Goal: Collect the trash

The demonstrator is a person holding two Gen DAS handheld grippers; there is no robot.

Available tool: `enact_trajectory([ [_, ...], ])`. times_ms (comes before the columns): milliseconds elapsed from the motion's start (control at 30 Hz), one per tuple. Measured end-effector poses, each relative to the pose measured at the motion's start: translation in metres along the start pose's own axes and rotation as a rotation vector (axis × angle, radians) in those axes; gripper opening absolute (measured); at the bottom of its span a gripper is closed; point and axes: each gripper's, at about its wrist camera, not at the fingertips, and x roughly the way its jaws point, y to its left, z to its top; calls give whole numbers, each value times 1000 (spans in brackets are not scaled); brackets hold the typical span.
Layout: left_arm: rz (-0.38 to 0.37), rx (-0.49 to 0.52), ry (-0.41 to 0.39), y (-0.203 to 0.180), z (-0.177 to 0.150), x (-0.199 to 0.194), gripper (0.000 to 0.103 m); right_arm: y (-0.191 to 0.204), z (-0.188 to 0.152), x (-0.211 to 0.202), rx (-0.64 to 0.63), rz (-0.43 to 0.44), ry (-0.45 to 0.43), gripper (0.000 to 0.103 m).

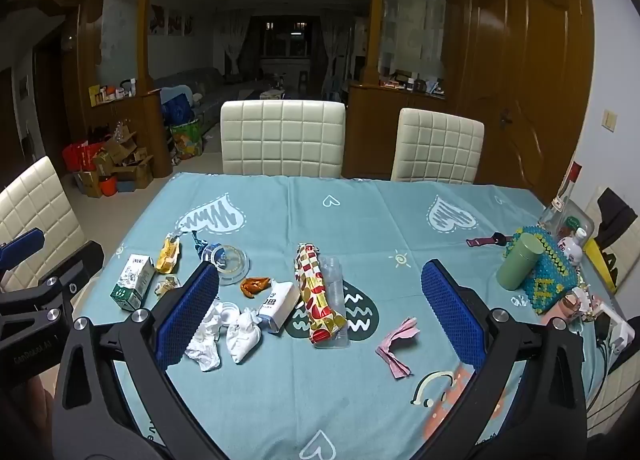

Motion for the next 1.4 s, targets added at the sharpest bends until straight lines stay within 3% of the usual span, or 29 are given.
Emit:
enact_trajectory([
  [1400,1,-4,25,3,-4,5,96,2,-4,2,0,1,12,100],
])
